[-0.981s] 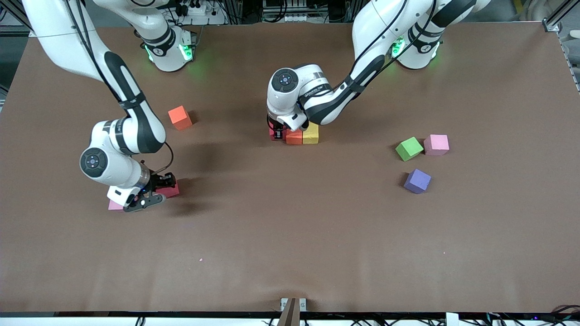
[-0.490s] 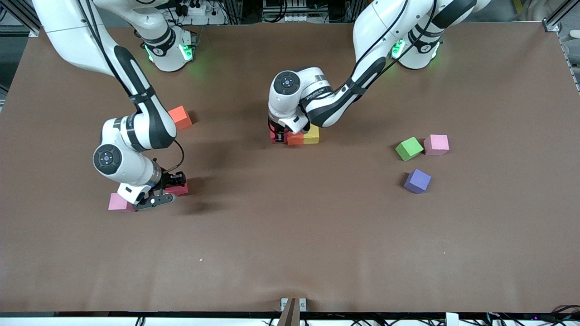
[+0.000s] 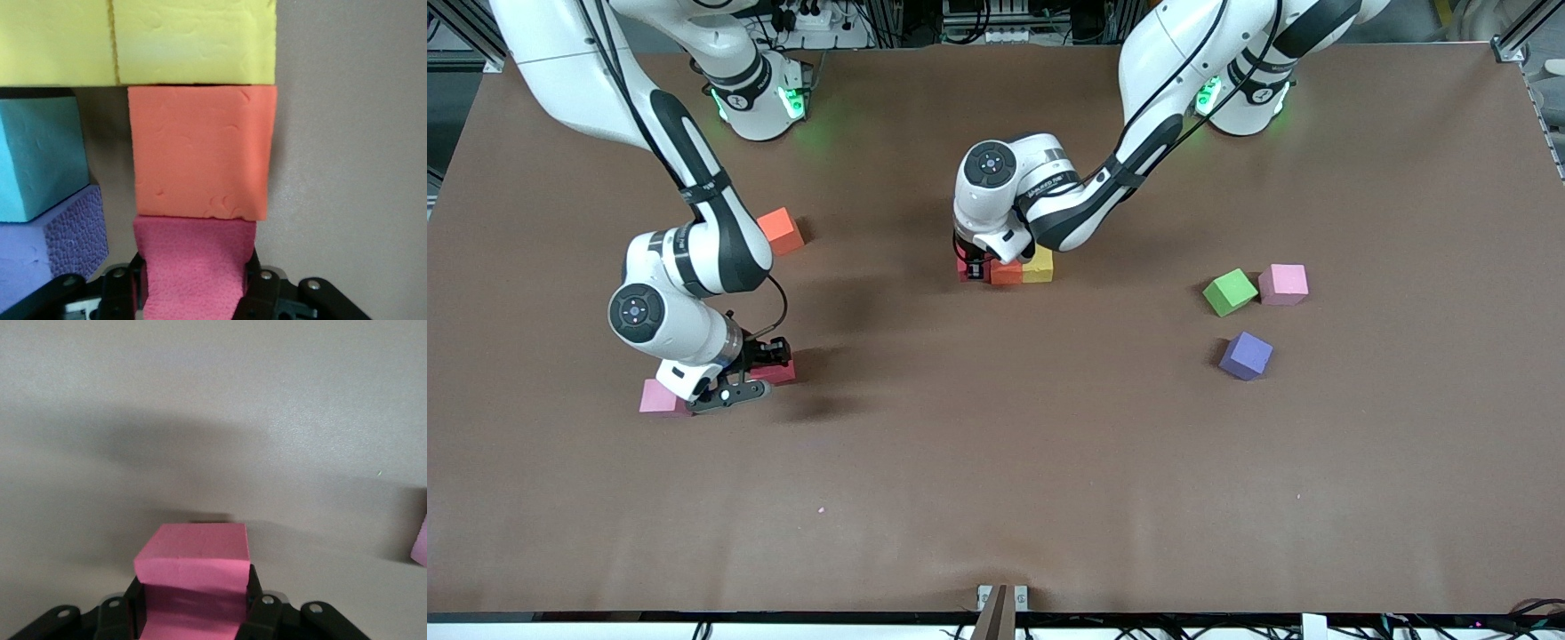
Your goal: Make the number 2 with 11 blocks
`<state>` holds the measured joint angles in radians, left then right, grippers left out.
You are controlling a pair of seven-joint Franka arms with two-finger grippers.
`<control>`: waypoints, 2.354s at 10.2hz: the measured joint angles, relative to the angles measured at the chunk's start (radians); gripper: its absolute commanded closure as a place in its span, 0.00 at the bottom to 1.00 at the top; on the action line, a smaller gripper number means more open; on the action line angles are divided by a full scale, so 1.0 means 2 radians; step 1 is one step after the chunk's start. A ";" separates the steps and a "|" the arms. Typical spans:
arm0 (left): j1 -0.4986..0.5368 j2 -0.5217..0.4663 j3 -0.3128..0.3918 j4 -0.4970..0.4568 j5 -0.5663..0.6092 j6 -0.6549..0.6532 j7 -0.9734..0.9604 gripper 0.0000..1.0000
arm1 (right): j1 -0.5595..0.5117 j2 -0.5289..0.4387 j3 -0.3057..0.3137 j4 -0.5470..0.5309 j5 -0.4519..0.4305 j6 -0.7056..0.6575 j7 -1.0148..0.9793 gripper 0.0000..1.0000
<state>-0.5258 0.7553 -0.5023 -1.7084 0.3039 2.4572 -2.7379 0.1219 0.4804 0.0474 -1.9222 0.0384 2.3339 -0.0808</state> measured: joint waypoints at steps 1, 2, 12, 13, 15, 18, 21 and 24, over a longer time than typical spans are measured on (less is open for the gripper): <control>0.000 0.000 0.000 0.000 0.000 0.000 0.000 0.73 | 0.000 -0.001 0.000 0.000 0.000 -0.001 0.000 0.46; 0.000 0.000 0.001 0.001 0.000 0.000 0.000 0.73 | 0.000 -0.002 0.000 0.000 0.000 -0.003 0.001 0.46; 0.000 0.005 0.004 0.011 0.014 0.003 0.000 0.00 | 0.024 -0.004 0.002 0.001 0.000 -0.004 0.060 0.46; 0.000 0.005 0.004 0.016 0.015 0.003 0.000 0.00 | 0.029 -0.004 0.002 0.001 0.000 -0.004 0.067 0.46; 0.000 -0.004 0.001 0.022 0.015 -0.004 0.000 0.00 | 0.032 -0.004 0.003 0.001 0.000 -0.005 0.076 0.46; 0.004 -0.030 0.001 0.024 0.017 -0.035 0.006 0.00 | 0.036 -0.005 0.019 0.005 0.000 -0.016 0.116 0.46; 0.030 -0.053 0.002 0.025 0.027 -0.059 0.032 0.00 | 0.060 -0.005 0.022 0.011 0.000 -0.018 0.151 0.46; 0.081 -0.072 -0.011 0.029 0.029 -0.060 0.116 0.00 | 0.101 -0.005 0.024 0.028 0.000 -0.018 0.201 0.46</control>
<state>-0.3635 0.6115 -0.5236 -1.6511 0.3612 2.3379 -2.5058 0.3231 0.4700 0.0947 -1.8659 0.0390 2.2982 0.3205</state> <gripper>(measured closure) 0.000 0.423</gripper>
